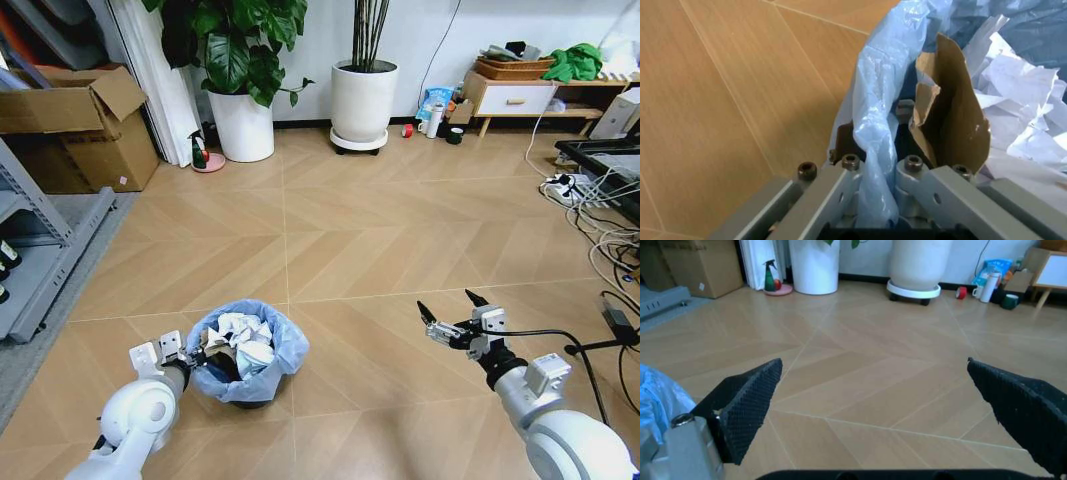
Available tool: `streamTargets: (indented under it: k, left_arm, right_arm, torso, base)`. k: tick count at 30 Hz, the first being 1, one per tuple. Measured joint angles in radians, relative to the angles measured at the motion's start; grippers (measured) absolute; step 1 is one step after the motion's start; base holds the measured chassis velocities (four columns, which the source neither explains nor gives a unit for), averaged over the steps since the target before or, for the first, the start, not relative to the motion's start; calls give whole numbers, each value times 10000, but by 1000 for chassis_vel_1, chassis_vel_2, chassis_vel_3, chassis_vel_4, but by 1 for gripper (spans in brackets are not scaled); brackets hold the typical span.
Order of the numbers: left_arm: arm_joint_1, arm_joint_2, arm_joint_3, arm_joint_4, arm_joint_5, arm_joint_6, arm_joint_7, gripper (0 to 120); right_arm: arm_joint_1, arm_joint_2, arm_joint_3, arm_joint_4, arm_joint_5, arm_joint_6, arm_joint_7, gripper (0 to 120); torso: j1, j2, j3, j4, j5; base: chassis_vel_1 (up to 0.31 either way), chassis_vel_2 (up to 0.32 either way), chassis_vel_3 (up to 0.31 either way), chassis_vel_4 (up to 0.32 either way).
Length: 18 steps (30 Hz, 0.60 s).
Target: Pick up the trash bin and place the garbage on the floor into it.
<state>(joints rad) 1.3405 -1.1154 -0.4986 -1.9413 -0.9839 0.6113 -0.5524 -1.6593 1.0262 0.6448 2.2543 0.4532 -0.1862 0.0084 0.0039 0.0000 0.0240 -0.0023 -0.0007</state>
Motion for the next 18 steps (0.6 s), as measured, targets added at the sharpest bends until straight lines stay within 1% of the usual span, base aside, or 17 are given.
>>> streamTargets:
  k: [9, 10, 11, 12, 15, 16, 18]
  left_arm:
    - [15, -15, -36, 106, -110, 8, 168, 0]
    - [17, -11, -36, 103, -128, 22, 179, 4]
    - [17, -11, -36, 103, -128, 22, 179, 4]
    - [18, -8, -37, 92, -145, 33, 185, 8]
    - [30, 0, -39, 64, -173, 55, 198, 24]
    - [30, 0, -39, 64, -173, 55, 198, 24]
    - [47, 6, -39, 57, -172, 60, 198, 30]
  right_arm:
    - [19, -23, 24, 9, 0, 14, 9, 100]
    - [19, -21, 25, 10, 0, 17, 10, 100]
    - [19, -21, 25, 10, 0, 17, 10, 100]
    - [18, -20, 24, 12, 0, 19, 10, 100]
    - [34, -16, 25, 20, 0, 29, 15, 100]
    - [34, -16, 25, 20, 0, 29, 15, 100]
    - [40, -15, 25, 25, 3, 31, 17, 100]
  torso:
    - [0, 0, 0, 0, 0]
    - [0, 0, 0, 0, 0]
    - [0, 0, 0, 0, 0]
    - [0, 0, 0, 0, 0]
    - [0, 0, -1, -1, 0]
    - [0, 0, -1, -1, 0]
    - [0, 0, -1, 0, 1]
  base:
    - [0, 0, 0, 0]
    - [0, 0, 0, 0]
    - [0, 0, 0, 0]
    - [0, 0, 0, 0]
    - [0, 0, 0, 0]
    - [0, 0, 0, 0]
    - [0, 0, 0, 0]
